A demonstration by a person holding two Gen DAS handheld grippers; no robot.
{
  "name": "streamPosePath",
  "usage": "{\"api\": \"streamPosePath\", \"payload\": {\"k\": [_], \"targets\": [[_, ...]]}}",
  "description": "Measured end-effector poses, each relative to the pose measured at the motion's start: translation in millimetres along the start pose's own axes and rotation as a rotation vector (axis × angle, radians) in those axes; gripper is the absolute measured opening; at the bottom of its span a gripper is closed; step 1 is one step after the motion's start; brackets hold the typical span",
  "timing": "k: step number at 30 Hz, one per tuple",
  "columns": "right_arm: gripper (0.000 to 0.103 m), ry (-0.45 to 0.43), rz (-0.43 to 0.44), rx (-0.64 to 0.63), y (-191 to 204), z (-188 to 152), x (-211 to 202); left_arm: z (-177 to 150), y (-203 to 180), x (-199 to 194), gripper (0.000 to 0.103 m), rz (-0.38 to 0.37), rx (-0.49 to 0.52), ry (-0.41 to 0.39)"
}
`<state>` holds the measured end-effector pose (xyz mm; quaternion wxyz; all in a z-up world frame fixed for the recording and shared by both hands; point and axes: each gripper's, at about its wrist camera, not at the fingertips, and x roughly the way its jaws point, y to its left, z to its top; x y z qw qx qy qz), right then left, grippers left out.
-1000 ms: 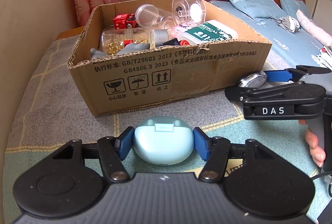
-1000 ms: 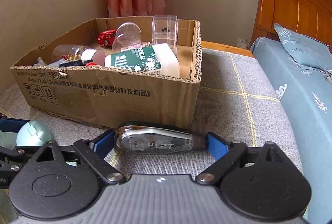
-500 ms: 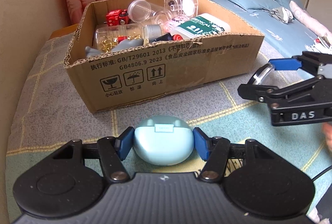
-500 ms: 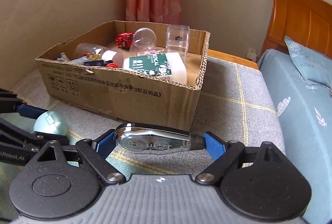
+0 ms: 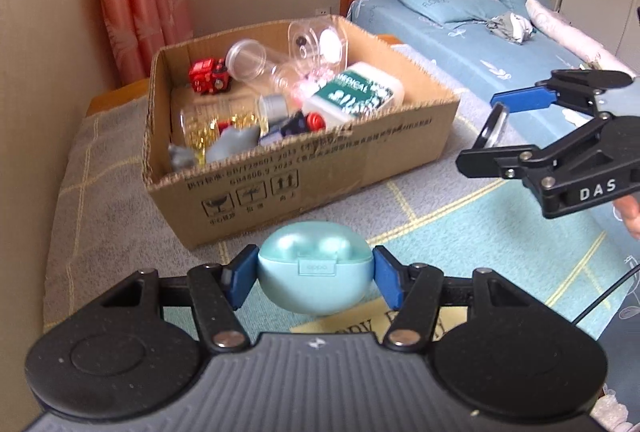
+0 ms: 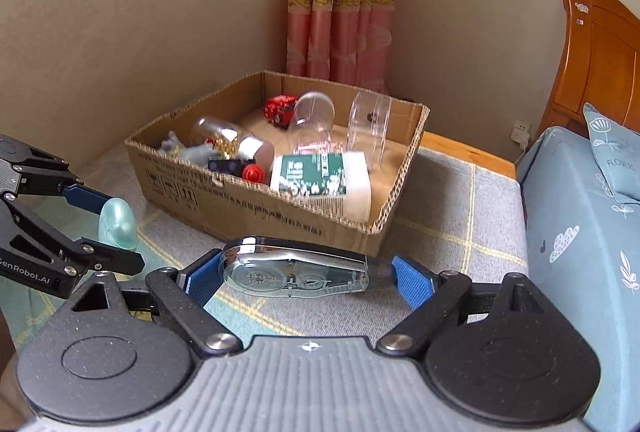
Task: Organize rigid objects
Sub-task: 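Carry the green case into the box while the right drops the tape dispenser in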
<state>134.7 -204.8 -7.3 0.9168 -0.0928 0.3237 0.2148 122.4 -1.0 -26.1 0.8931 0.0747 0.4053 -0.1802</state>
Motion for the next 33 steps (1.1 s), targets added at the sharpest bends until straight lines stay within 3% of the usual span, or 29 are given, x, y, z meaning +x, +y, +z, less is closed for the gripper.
{"api": "streamPosePath", "payload": {"k": [7, 14, 20, 25, 26, 27, 29, 33], "targets": [[0.092, -0.018, 0.008, -0.006, -2, 24, 3, 54, 4, -18, 0.060, 0.024, 0.031, -0.105], [0.093, -0.025, 0.027, 0.015, -3, 42, 4, 116, 29, 17, 0.060, 0.102, 0.046, -0.095], [0.092, -0.029, 0.021, -0.011, 1, 44, 4, 126, 56, 57, 0.060, 0.124, -0.029, -0.031], [0.093, -0.023, 0.016, -0.011, 0, 47, 6, 127, 67, 71, 0.061, 0.162, -0.069, -0.045], [0.093, -0.023, 0.015, -0.010, 0, 47, 6, 127, 68, 72, 0.065, 0.166, -0.074, -0.040], [0.093, -0.025, 0.014, -0.009, 1, 47, 5, 128, 67, 70, 0.079, 0.167, -0.079, -0.035], [0.093, -0.027, 0.014, -0.011, 0, 47, 4, 126, 65, 64, 0.096, 0.177, -0.085, -0.041], [0.093, -0.022, 0.005, -0.012, 0, 49, 5, 118, 56, 42, 0.096, 0.202, -0.052, -0.104]]}}
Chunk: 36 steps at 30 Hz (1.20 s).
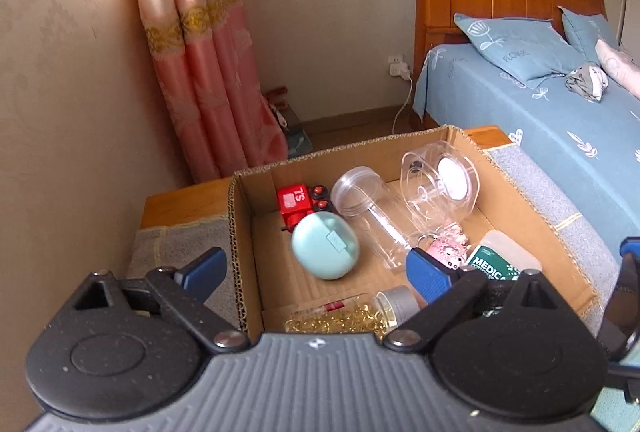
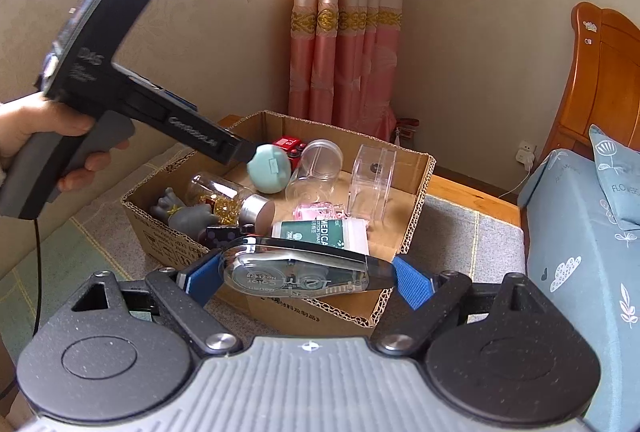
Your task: Organize rigid objects
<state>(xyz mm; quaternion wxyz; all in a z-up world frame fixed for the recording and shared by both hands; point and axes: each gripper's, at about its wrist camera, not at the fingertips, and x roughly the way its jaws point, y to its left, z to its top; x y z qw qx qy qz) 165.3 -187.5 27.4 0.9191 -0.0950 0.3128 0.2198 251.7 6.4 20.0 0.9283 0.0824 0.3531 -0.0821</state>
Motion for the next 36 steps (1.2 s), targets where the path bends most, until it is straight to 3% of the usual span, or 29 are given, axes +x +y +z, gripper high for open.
{"api": "streamPosePath", "payload": {"k": [7, 13, 29, 36], "targets": [[0.092, 0.019, -0.017, -0.001, 0, 9, 7, -23, -2, -42, 0.102, -0.026, -0.039, -0.079], [0.092, 0.044, -0.036, 0.003, -5, 24, 23, -60, -10, -72, 0.102, 0.062, -0.015, -0.145], [0.093, 0.172, -0.042, 0.091, -36, 79, 93, -113, 11, -99, 0.102, 0.084, -0.202, -0.073], [0.103, 0.181, -0.074, 0.110, -38, 77, 100, -115, 16, -102, 0.102, 0.091, -0.213, -0.097]]}}
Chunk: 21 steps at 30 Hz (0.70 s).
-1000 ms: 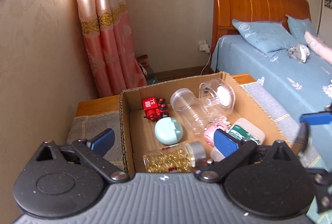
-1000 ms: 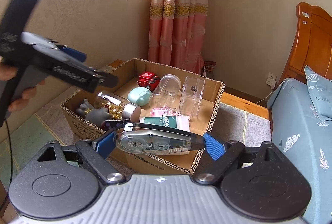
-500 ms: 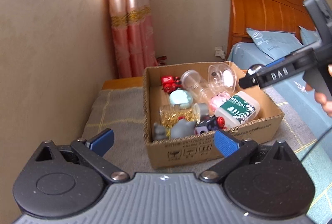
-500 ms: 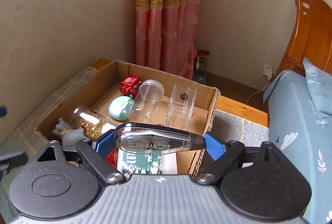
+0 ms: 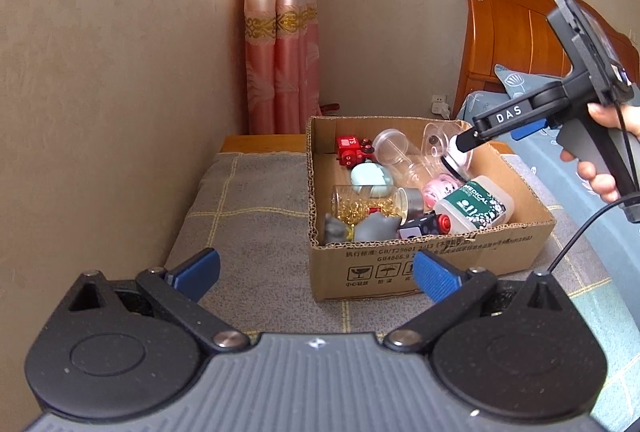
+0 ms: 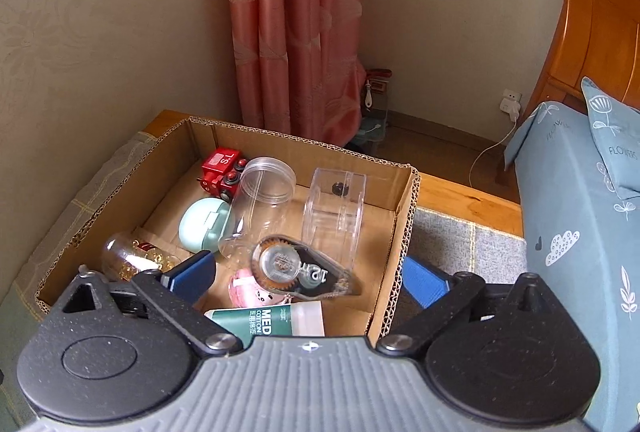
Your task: Organize rigid objects
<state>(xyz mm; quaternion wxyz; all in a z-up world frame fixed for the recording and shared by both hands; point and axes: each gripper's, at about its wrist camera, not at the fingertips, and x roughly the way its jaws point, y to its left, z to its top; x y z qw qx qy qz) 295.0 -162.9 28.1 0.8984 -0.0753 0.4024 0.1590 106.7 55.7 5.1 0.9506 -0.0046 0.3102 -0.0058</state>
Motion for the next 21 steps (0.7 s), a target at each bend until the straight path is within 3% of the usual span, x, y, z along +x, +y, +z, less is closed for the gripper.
{"api": "streamPosePath", "payload": {"k": [11, 21], "targets": [[0.103, 0.046, -0.070, 0.057, 7, -23, -30, 2, -3, -1, 0.102, 0.045, 0.004, 0.025], [0.103, 0.027, -0.152, 0.084, 45, -104, -101, -9, -20, -3, 0.102, 0.047, 0.023, 0.131]]}}
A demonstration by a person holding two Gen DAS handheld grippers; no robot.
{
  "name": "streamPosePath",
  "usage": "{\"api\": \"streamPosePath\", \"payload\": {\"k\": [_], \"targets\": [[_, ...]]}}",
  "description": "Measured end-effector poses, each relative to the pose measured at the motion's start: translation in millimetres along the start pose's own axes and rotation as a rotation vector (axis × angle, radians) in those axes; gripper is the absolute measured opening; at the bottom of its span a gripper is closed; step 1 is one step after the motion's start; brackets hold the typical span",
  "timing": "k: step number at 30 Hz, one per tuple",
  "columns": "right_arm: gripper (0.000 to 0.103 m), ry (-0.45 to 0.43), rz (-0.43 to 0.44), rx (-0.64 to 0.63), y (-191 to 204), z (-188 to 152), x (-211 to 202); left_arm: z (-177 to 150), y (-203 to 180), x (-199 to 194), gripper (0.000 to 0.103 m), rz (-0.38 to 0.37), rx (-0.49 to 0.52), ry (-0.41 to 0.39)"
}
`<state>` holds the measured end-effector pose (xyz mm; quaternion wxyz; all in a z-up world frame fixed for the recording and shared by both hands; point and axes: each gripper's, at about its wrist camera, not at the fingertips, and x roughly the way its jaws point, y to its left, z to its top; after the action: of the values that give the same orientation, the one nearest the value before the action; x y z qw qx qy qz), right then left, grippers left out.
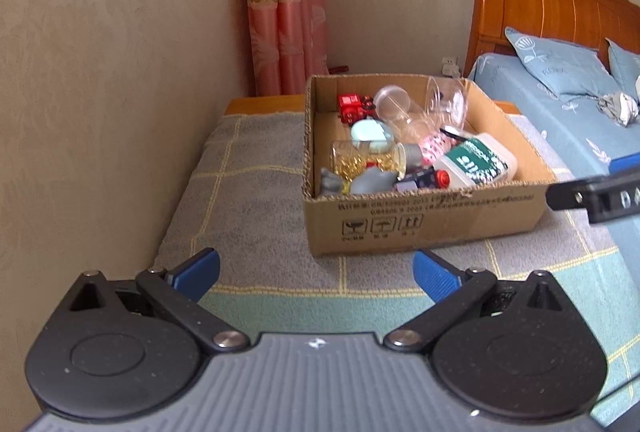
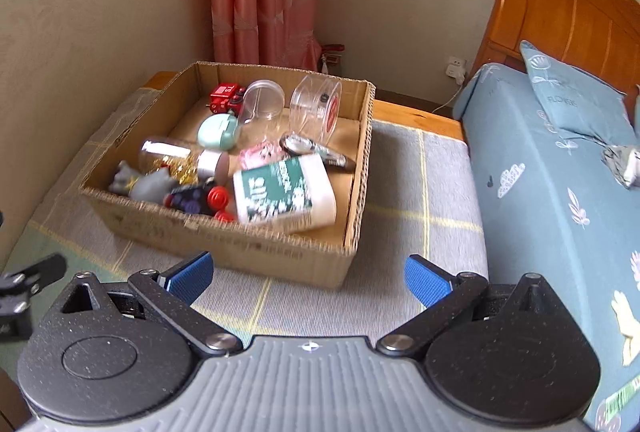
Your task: Organize rigid objects
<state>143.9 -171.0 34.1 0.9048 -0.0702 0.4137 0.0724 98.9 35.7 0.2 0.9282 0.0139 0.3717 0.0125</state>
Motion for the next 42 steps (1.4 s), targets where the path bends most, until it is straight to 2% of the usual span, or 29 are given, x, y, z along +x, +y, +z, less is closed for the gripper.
{"api": "streamPosePath", "payload": {"k": [7, 13, 26, 42], "targets": [[0.103, -0.060, -0.028, 0.138, 7, -43, -34, -7, -14, -17, 0.102, -0.020, 0.028, 0.000], [0.103, -0.084, -0.084, 0.192, 9, -62, -46, -8, -21, -33, 0.102, -0.018, 0.033, -0.024], [0.103, -0.135, -0.087, 0.185, 15, -65, -63, -2, -28, -54, 0.102, 0.019, 0.029, -0.081], [0.103, -0.156, -0.086, 0.179, 16, -65, -70, -1, -34, -63, 0.102, 0.036, 0.043, -0.117]]}}
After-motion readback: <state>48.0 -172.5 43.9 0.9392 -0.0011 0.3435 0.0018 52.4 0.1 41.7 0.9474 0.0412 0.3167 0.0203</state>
